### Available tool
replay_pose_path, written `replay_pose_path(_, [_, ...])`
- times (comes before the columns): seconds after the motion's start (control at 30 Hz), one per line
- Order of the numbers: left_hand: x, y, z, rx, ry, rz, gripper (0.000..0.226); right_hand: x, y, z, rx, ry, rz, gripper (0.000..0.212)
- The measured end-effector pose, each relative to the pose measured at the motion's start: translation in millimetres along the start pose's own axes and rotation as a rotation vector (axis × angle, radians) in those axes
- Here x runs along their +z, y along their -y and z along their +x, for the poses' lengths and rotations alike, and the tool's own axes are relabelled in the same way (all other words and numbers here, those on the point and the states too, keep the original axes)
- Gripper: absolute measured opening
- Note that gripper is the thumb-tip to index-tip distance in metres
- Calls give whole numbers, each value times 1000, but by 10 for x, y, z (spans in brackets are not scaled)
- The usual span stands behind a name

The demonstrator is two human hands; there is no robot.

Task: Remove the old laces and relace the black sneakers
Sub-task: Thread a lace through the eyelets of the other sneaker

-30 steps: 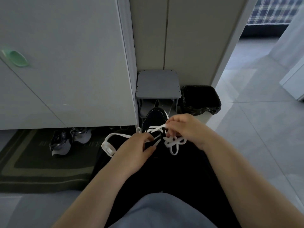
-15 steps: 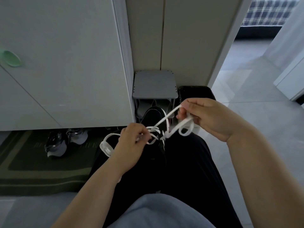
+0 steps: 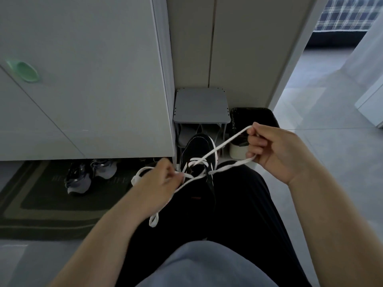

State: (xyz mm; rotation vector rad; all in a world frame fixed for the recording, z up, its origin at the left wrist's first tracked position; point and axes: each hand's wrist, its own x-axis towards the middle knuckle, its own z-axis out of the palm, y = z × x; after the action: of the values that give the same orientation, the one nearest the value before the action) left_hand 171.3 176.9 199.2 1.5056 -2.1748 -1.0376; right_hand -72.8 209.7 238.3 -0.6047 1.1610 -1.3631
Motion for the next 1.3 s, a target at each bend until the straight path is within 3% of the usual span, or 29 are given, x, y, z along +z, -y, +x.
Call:
replay_pose_path(0.03, [99,-38,38,55,19,46,9,31,16,-32,8,35,-2,30])
replay_pose_path(0.1, [301,-97,140,149,9,141,18,87,29,-78,25,75,0,28])
replay_pose_path(0.27, [525,-86,340,190,-146,341,25,141,-11,-151,53,100,21,27])
replay_pose_path(0.5, [444,-6,281,208,-273,229,3,74,-202,-86,-3,41,-27,32])
replay_pose_path(0.57, [344,32,151,166,-262,5,14,29,-318,-65,-26,18,-83,35])
replay_pose_path(0.67, [138,-58,-103,73,-164,-573,15,-3,-527,-25,26,-11,-132,32])
replay_pose_path(0.73, [27,-124,-200,111,-146,-990,16,26,-657,-1,79,12,-164,27])
replay_pose_path(0.8, [-103,-145,-215,117,-158,-1235,15,86,-753,24,121,55,-141,21])
replay_pose_path(0.87, [-203,-76,-182,7,-135,-1131,18,139,-803,54,123,61,-217,18])
replay_pose_path(0.93, [-196,30,-142,-93,-48,-661,19,170,-813,67,92,22,-361,15])
replay_pose_path(1.0, [-106,116,-147,-68,90,-85,20,182,-826,59,47,-17,-480,11])
replay_pose_path(1.03, [-59,126,-164,-29,119,81,20,184,-844,51,23,-29,-546,12])
replay_pose_path(1.13, [-55,95,-214,22,127,116,27,197,-925,55,-45,-68,-718,16])
replay_pose_path(1.3, [-281,64,-320,216,171,-11,33,211,-990,104,-79,-110,-758,12])
